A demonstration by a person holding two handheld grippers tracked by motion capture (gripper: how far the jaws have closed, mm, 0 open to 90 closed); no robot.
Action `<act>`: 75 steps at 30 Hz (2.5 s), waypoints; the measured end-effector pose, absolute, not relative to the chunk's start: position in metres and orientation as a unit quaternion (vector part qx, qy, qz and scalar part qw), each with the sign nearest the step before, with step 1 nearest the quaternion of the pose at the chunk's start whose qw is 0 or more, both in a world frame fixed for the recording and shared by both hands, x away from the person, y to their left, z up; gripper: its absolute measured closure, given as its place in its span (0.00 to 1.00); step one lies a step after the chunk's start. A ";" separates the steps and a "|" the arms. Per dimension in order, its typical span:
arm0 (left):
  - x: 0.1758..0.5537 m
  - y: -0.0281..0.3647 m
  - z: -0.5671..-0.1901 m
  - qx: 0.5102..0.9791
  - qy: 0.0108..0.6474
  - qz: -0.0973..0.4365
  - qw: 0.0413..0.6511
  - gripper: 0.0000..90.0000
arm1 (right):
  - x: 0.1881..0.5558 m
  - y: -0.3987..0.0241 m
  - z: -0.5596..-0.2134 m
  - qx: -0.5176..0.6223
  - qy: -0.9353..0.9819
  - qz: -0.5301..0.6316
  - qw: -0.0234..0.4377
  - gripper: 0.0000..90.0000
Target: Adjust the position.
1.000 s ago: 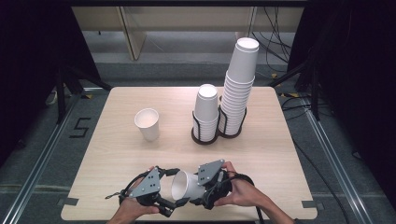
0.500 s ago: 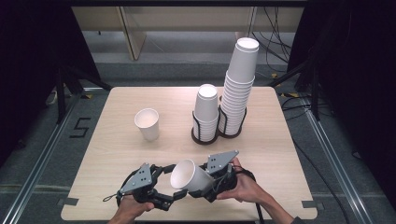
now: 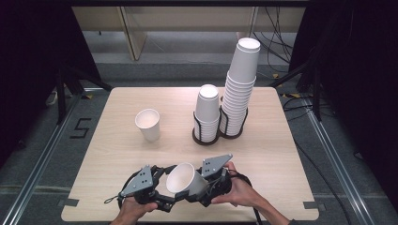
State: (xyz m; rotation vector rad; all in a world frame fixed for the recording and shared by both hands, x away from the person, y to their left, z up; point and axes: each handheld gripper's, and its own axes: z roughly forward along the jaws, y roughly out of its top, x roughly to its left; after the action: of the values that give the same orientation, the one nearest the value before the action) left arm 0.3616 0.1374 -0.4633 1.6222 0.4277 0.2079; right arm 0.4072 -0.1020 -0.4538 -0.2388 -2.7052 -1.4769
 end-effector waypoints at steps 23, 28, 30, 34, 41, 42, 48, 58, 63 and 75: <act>0.359 0.137 -0.461 0.701 0.203 0.110 0.675 0.10 | 0.404 -0.102 -0.457 -0.088 -0.869 -0.486 0.020 0.24; 0.359 0.135 -0.463 0.705 0.205 0.106 0.671 0.10 | 0.403 -0.098 -0.458 -0.088 -0.864 -0.495 0.028 0.24; 0.359 0.133 -0.464 0.709 0.203 0.105 0.667 0.12 | 0.403 -0.097 -0.458 -0.085 -0.864 -0.496 0.028 0.24; 0.359 0.134 -0.464 0.710 0.200 0.101 0.667 0.15 | 0.402 -0.095 -0.460 -0.087 -0.862 -0.497 0.038 0.24; 0.359 0.136 -0.463 0.707 0.203 0.110 0.668 0.18 | 0.404 -0.097 -0.463 -0.103 -0.867 -0.485 0.042 0.19; 0.360 0.137 -0.462 0.709 0.207 0.114 0.665 0.19 | 0.405 -0.099 -0.463 -0.106 -0.869 -0.481 0.036 0.19; 0.365 0.146 -0.461 0.709 0.234 0.137 0.651 0.19 | 0.410 -0.114 -0.464 -0.131 -0.873 -0.469 0.022 0.20; 0.368 0.153 -0.462 0.725 0.269 0.185 0.607 0.19 | 0.413 -0.134 -0.468 -0.159 -0.882 -0.444 -0.014 0.22; 0.370 0.156 -0.463 0.727 0.282 0.203 0.592 0.19 | 0.414 -0.138 -0.467 -0.165 -0.882 -0.441 -0.022 0.22; 0.378 0.171 -0.465 0.718 0.334 0.247 0.558 0.19 | 0.413 -0.141 -0.472 -0.165 -0.887 -0.429 -0.033 0.21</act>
State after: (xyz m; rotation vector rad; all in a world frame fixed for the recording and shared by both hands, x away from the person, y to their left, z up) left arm 0.3777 0.1709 -0.4646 1.6933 0.7882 0.5827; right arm 0.4130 -0.1410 -0.4724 -0.5287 -2.8475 -1.3770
